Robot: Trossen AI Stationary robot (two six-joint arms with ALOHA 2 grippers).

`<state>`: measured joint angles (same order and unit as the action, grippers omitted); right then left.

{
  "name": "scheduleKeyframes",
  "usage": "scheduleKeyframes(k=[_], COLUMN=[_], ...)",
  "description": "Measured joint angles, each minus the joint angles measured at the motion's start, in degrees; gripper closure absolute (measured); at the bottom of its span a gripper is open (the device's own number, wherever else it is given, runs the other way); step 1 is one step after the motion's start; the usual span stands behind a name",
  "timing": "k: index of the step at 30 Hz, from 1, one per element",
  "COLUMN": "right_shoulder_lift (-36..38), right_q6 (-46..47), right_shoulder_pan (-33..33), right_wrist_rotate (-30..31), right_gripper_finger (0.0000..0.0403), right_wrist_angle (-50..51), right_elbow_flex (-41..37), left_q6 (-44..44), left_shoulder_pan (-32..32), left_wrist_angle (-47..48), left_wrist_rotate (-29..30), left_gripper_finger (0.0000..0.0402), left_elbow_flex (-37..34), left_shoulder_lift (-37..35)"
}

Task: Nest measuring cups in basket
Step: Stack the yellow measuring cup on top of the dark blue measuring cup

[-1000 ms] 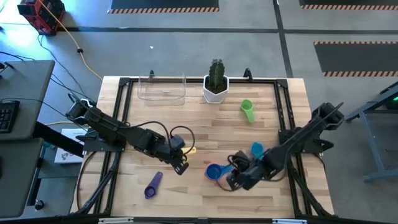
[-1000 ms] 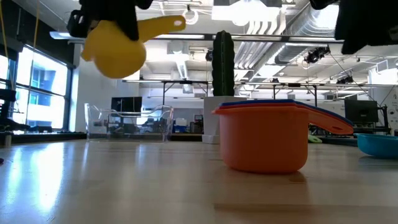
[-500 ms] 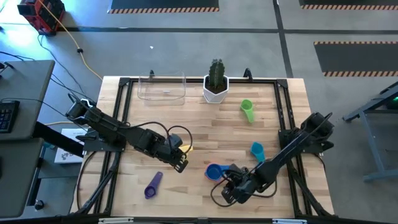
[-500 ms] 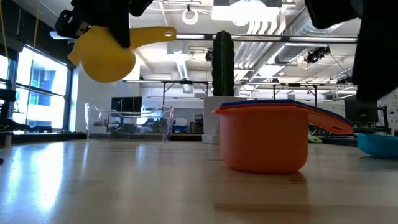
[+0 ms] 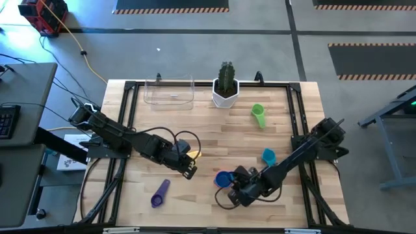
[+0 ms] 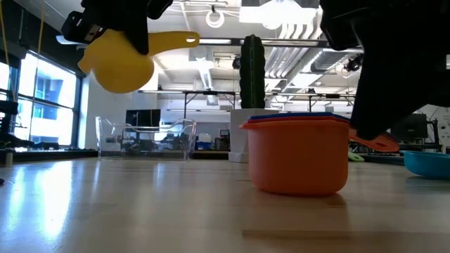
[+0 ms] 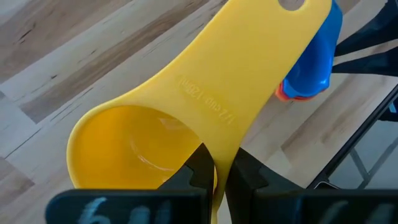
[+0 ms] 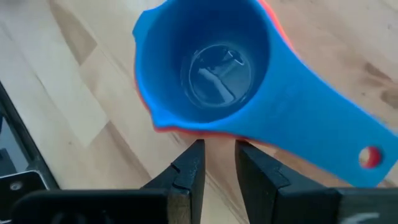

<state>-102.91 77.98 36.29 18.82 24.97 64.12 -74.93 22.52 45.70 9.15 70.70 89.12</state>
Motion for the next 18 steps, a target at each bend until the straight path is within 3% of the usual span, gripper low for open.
scheduleKeyframes(k=[8, 18], right_shoulder_lift=[0.00, 0.00], right_q6=[-0.90, -0.92], right_shoulder_pan=[-0.70, -3.45], right_wrist_rotate=[-0.87, -1.30], right_gripper_finger=[0.0323, 0.0323], right_wrist_angle=[-0.07, -2.89], right_elbow_flex=[0.00, 0.00], left_q6=[0.53, 8.42], left_shoulder_pan=[-1.49, -6.32], left_wrist_angle=[0.95, 0.95], left_wrist_rotate=[0.02, 0.02], left_gripper_finger=[0.0387, 0.0387], left_elbow_flex=[0.00, 0.00], left_shoulder_lift=[0.00, 0.00])
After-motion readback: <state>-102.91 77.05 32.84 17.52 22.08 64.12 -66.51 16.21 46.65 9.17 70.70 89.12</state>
